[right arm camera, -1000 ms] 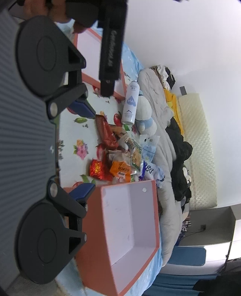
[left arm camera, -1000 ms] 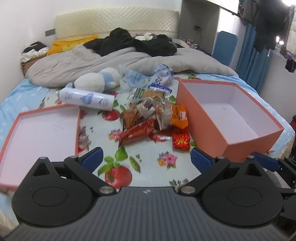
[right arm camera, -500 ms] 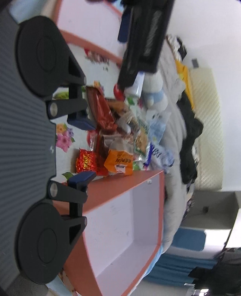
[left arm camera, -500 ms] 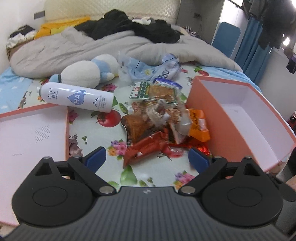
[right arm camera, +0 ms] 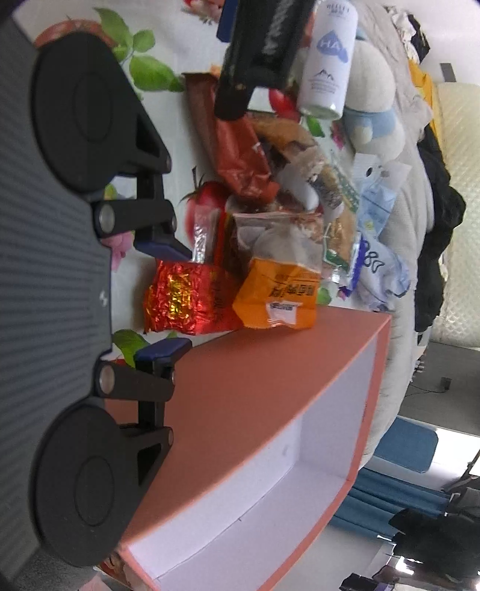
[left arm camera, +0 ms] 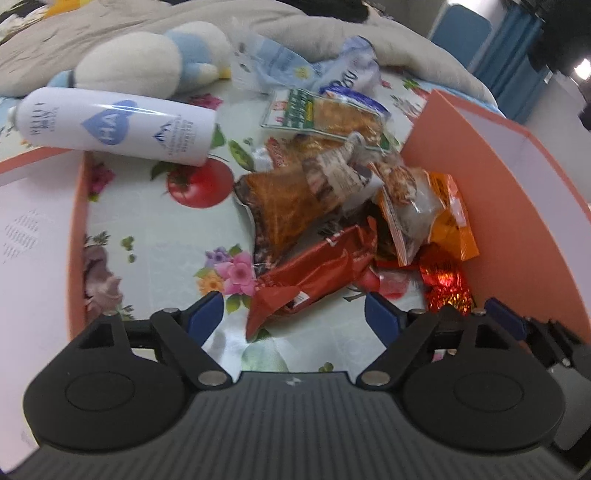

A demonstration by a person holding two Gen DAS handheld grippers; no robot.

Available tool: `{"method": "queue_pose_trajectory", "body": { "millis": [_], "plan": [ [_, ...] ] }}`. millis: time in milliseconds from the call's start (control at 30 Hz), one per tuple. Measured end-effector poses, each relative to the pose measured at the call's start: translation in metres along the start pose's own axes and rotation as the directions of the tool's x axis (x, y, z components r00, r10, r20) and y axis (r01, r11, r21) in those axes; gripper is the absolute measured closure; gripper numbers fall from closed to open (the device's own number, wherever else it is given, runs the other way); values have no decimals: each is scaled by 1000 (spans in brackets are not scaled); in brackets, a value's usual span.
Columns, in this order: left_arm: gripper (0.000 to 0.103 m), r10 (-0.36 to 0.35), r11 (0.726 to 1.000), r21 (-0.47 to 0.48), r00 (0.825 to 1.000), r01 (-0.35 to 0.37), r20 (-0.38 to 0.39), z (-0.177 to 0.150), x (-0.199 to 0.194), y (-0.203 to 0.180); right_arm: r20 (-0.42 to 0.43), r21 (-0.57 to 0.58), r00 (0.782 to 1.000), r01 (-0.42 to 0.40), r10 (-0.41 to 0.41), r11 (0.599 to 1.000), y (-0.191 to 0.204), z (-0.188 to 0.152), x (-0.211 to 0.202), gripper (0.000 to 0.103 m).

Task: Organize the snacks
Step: 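Grasp the red-brown snack bar with the left tool while the right tool grasps the red foil candy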

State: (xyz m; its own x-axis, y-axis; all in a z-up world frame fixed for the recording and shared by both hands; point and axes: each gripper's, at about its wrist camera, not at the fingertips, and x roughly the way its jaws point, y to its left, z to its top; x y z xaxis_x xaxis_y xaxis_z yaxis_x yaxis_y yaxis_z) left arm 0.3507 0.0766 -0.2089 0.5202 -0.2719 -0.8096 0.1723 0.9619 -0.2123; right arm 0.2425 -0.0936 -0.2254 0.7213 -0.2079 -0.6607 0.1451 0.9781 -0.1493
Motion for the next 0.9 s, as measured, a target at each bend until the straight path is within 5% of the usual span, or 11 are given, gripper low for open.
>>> {"method": "queue_pose_trajectory", "body": {
  "millis": [233,600,733,900],
  "plan": [
    [25,16,997,81,1000,-16,1,3,16,-9,-26,-20,999,31,-32,999,5,4,12,56],
    [56,61,996,66,998,-60,-9,-6,22,-16,-54,-53,998,7,-10,999,5,-5,15,63],
    [58,97,994,59,995,-97,-3,-15,13,-22,-70,-38,997,-43,40,998,0,-7,10,89],
    [61,126,991,40,992,-126,1,-28,-1,-27,-88,-25,991,-106,103,994,-7,-16,6,95]
  ]
}}
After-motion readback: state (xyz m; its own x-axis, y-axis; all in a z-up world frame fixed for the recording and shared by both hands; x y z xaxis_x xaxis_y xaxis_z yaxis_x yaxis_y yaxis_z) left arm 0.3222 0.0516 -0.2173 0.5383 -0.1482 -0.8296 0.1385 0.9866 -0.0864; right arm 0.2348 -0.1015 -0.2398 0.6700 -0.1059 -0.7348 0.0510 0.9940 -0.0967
